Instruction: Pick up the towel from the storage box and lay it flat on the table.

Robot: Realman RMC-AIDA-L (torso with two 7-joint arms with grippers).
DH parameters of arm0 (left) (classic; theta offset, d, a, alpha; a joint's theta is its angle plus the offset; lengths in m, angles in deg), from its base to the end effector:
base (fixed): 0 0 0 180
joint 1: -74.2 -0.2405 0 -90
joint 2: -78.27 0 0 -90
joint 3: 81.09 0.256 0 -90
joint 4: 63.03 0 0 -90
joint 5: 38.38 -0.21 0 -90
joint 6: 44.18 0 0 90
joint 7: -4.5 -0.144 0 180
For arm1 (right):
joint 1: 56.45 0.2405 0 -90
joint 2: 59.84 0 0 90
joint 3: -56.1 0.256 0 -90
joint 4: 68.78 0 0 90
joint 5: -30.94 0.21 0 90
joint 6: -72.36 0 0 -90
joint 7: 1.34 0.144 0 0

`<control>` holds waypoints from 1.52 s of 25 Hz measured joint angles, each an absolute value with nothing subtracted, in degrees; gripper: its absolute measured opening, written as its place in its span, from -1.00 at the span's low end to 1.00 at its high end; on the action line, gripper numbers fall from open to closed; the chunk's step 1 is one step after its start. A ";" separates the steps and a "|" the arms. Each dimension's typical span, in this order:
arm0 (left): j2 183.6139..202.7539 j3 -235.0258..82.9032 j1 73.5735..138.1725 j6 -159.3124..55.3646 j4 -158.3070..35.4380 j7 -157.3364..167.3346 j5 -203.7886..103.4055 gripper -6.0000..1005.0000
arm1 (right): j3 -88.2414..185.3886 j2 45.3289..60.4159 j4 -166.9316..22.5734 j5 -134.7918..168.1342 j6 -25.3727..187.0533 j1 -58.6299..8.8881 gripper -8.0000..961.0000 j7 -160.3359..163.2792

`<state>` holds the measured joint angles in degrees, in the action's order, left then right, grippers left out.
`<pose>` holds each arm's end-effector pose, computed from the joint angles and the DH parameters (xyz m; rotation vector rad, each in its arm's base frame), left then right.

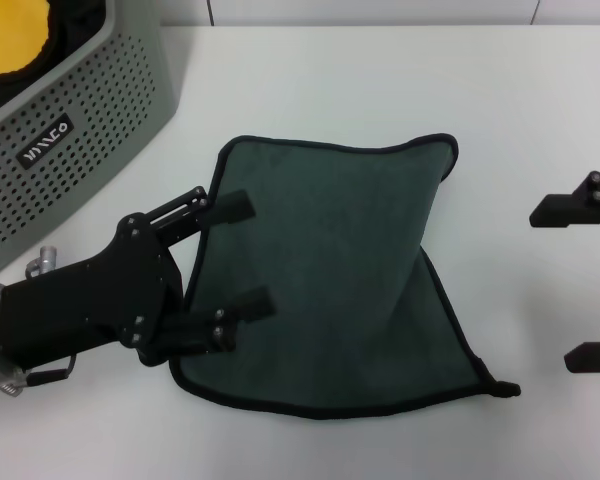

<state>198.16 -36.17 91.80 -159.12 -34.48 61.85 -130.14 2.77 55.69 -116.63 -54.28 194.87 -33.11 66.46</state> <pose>-0.2581 0.2291 0.0084 -2.5718 -0.2646 -1.4358 0.2040 0.2586 0.0641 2.7868 0.2338 -1.3542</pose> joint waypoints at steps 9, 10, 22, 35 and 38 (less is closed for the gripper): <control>197.91 -36.09 92.13 -159.14 -34.43 60.38 -130.95 0.77 | 2.64 55.68 -114.73 -54.25 195.25 -32.62 0.84 67.45; 197.87 -36.09 92.16 -159.14 -34.34 60.36 -131.01 0.77 | 2.54 55.71 -114.73 -54.25 195.26 -32.59 0.84 67.61; 197.63 -36.10 93.39 -159.05 -33.79 60.44 -131.03 0.75 | 2.66 55.58 -114.01 -54.29 195.30 -32.18 0.84 67.60; 190.62 -37.97 93.62 -158.70 -30.95 64.05 -134.22 0.73 | -5.16 56.35 -103.49 -50.12 180.40 -22.00 0.84 63.59; 190.54 -37.98 93.39 -158.78 -28.96 64.46 -134.30 0.72 | -7.73 56.47 -101.26 -49.80 177.02 -19.31 0.84 62.20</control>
<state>190.54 -37.98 93.39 -158.78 -28.96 64.46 -134.30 -7.73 56.47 -101.26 -49.80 177.02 -19.31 62.20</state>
